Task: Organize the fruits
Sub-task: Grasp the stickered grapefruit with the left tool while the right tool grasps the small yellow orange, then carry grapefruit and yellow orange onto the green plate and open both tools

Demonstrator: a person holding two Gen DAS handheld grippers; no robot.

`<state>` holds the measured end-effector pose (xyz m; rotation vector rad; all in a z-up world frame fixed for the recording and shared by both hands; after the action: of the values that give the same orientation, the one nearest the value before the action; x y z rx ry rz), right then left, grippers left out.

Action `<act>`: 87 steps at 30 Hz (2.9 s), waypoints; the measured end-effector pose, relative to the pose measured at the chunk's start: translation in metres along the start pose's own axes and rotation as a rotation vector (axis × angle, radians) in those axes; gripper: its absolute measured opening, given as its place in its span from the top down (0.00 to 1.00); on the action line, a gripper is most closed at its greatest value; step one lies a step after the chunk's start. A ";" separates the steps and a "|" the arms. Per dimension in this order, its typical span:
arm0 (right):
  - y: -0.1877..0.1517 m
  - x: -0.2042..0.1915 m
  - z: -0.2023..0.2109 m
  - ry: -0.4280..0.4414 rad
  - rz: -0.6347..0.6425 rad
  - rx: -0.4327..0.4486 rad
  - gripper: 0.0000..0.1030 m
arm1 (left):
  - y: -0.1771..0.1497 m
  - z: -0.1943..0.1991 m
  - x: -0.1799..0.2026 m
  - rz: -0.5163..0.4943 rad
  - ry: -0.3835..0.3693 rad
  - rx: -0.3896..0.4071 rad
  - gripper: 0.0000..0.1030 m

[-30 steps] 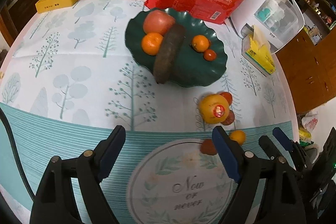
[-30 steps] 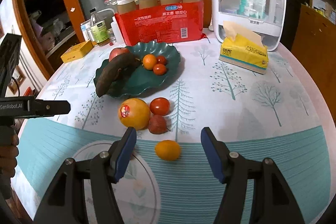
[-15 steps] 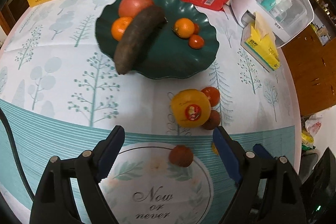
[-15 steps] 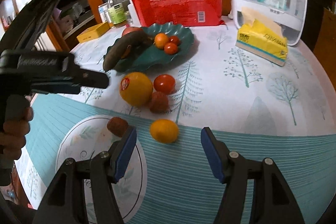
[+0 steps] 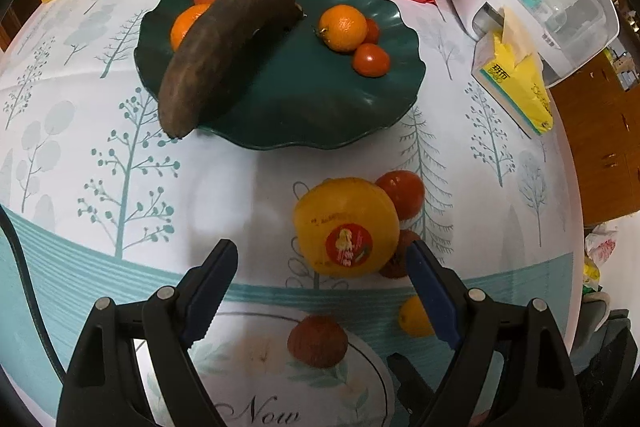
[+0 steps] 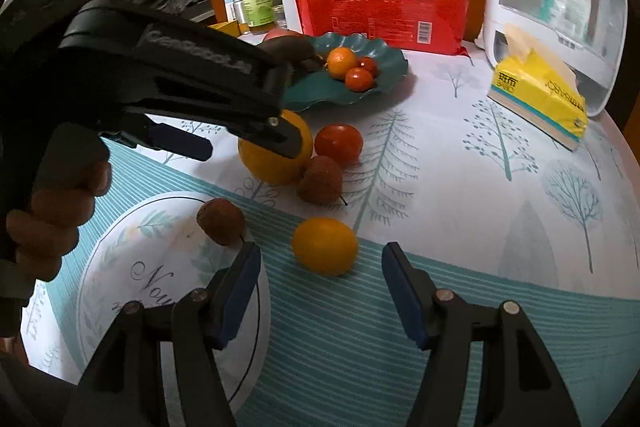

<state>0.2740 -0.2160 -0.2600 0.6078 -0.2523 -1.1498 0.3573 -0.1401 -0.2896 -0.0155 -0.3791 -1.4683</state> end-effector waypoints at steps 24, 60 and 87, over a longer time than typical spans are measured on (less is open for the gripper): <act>0.002 0.000 -0.007 0.001 0.020 -0.021 0.64 | 0.009 -0.008 0.015 -0.019 -0.049 0.036 0.53; 0.096 -0.019 0.017 -0.188 -0.034 0.133 0.64 | 0.077 0.129 -0.065 -0.125 -0.002 0.225 0.53; 0.129 0.002 -0.049 -0.119 -0.133 0.135 0.64 | 0.110 0.042 -0.002 -0.252 -0.099 0.078 0.53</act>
<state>0.3985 -0.1677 -0.2269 0.6835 -0.3986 -1.3068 0.4539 -0.1157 -0.2266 0.0226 -0.5341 -1.7045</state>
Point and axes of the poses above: each gripper's, at about its wrist camera, not at the fingertips, and z roughly against the way its jaws point, x to its right, y to its top, the point moved 10 cm from there along -z, roughly the way its jaws point, and after that the axes turned 3 degrees about -x, right-handed, at the moved point
